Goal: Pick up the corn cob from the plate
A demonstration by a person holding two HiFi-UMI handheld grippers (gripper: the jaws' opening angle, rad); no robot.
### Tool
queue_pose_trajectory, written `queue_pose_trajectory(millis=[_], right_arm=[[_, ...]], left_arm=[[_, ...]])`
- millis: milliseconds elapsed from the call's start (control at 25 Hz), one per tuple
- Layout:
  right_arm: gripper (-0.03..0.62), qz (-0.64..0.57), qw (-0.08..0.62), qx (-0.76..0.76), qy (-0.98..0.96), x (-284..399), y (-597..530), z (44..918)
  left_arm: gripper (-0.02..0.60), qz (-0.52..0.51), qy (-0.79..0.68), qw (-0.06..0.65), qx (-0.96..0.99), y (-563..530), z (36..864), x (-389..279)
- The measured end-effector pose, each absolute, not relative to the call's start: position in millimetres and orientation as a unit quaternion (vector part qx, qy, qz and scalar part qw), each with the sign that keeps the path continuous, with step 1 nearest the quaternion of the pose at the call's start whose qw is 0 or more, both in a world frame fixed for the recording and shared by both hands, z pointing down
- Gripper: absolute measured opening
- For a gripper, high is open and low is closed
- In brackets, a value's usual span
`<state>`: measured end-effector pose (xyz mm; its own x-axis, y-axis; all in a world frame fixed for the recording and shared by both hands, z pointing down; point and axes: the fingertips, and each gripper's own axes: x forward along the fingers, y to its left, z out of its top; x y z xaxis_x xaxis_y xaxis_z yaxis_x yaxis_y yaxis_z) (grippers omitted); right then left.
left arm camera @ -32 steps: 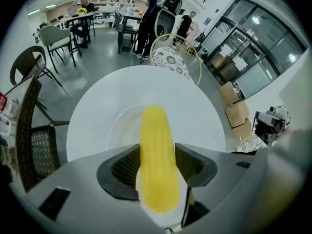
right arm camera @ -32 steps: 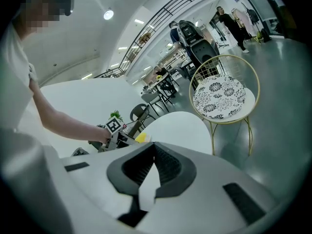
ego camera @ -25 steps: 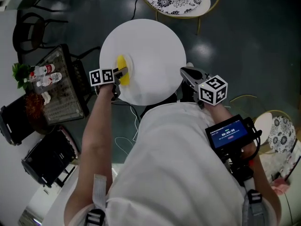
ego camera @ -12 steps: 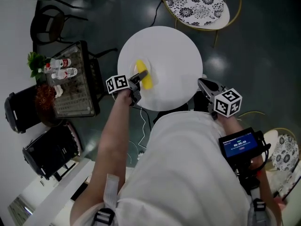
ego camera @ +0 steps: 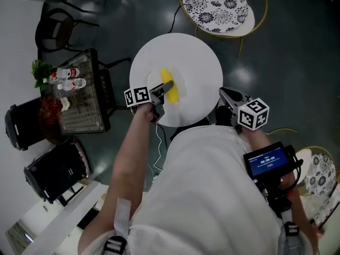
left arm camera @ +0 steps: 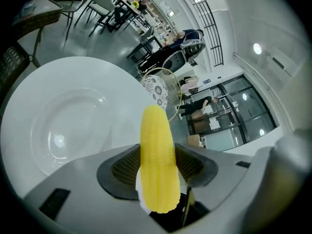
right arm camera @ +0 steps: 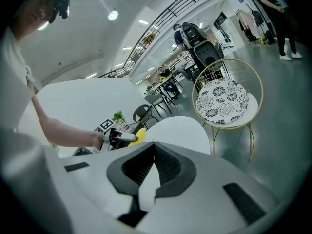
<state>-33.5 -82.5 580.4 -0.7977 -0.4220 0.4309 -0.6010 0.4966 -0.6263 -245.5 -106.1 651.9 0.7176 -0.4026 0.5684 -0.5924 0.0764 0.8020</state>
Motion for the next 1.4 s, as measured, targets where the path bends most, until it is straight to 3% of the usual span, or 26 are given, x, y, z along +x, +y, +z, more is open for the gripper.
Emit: queue_pose_trajectory(millis=[1040,1240,1400], right_arm=[[0.008,0.430,0.088,0.320,-0.840,-14,-80,597],[0.008,0.438,0.089,0.329,-0.832,-16,-71,603],[0.008,0.444,0.083,0.329,-0.829,25,-75,611]], left_arm=[[0.221,0.241,-0.332,0.584,0.700,-93,684,-187],[0.221,0.303,-0.329,0.557,0.700,-83,701,-190],[0.221,0.376,-0.334,0.510,0.698,-88,717,-156]])
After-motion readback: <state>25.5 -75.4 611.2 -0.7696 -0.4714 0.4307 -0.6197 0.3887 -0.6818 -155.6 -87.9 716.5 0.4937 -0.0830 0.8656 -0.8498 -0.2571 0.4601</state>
